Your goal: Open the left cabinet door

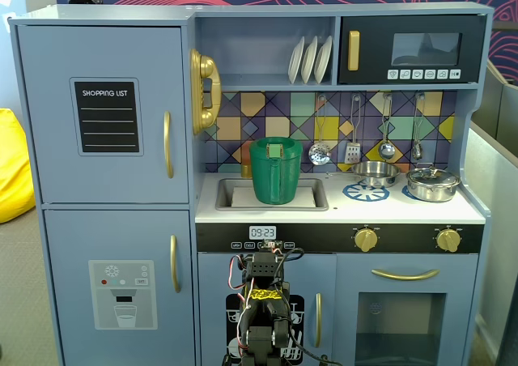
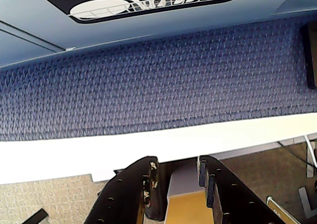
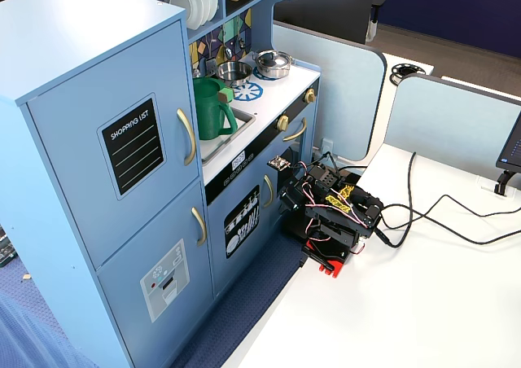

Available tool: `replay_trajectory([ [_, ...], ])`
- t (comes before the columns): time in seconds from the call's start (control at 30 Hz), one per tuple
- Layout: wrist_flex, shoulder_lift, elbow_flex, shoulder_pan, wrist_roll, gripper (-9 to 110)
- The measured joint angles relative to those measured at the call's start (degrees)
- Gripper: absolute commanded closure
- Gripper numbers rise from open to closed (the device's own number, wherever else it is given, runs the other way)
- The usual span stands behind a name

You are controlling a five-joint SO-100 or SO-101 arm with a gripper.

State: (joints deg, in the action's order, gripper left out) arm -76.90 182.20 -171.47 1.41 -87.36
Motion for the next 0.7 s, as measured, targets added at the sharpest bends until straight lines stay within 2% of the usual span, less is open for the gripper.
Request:
replay_trajectory([
  [0.7,-0.18,0.00,-0.09,0.00,-2.55,101],
])
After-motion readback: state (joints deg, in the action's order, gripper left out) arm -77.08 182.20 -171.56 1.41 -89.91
